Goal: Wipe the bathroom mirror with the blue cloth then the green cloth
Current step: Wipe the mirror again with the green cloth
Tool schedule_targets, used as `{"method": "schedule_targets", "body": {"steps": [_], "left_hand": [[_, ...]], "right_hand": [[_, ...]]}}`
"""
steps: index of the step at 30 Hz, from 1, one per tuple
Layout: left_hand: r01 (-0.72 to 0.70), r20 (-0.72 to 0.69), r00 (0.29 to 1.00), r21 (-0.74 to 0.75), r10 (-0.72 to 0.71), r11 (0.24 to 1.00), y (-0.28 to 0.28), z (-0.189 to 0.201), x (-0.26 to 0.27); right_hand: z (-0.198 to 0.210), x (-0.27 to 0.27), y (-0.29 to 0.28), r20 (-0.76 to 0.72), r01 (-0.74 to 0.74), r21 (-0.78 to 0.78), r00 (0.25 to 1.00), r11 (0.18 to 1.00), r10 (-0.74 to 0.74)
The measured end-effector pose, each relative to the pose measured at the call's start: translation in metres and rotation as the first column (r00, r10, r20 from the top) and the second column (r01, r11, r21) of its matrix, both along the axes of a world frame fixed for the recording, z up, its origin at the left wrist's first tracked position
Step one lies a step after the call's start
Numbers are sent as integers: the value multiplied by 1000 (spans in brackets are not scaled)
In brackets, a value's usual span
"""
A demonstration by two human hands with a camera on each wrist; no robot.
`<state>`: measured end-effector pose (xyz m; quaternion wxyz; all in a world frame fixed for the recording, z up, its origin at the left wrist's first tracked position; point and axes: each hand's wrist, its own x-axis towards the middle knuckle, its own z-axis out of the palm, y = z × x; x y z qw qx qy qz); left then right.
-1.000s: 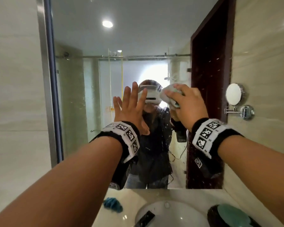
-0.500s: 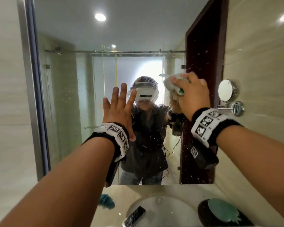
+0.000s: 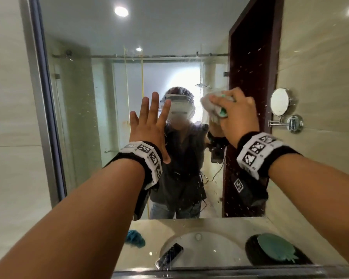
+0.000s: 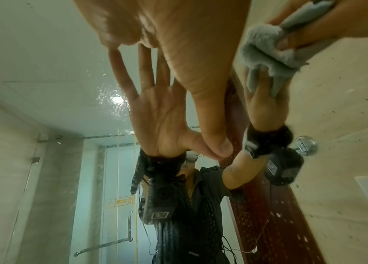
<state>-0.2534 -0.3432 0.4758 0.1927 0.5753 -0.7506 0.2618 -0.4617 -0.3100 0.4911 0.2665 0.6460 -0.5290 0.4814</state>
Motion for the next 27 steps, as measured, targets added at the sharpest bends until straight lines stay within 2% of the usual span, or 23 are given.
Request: {"method": "schedule_targets", "body": {"steps": [3,7,9,11,13,14,15,17,19,20,22,24,26,27], "left_hand": [[-1,5,1000,-11,1,1000,-3,-1,1],[-15,15,1000,-23,16,1000,-4,-1,1],[-22,17,1000,-29,22,999,-4,-1,0],[-27,14,1000,-33,27,999,-3,-1,0],[-37,19,999,-35,38,999,-2,-1,-1],[-41,22,999,-33,42,999,-1,0,-1],[-42,26,999,-31,43,999,0,1,-1],[-28,35,999,-30,29,999,4,1,0],[5,20,1000,-52,-4,999,7,-4,4],[24,7,1000,-62,-23,998,8,-10,7],[45,2,999,-62,-45,997,10,-29,12],[34,22,999,-37,-34,999,11,-53,18],[15,23,1000,-13,-14,1000,10,-73,23],[6,23,1000,-8,-6,1000,8,-80,24]], "right_hand": [[2,5,-3,26,27,-29,999,999,-26],[-47,17,-6,-229,-3,81,973,997,22],[-77,24,-2,-396,-4,193,914,981,82],[-99,22,3,-551,-26,210,823,977,141],[-101,18,10,-669,35,195,736,980,107],[-97,18,13,-683,65,186,726,980,81],[-92,18,14,-663,75,225,742,971,96],[-83,11,13,-532,101,338,841,936,101],[-63,7,12,-287,19,217,957,976,46],[-51,7,10,-189,-2,146,982,989,30],[-28,10,4,-51,-21,80,998,997,25],[-20,21,-1,19,-35,44,999,998,35],[-28,32,-4,-7,-48,33,999,998,48],[-39,38,-5,-64,-55,55,996,997,59]]}}
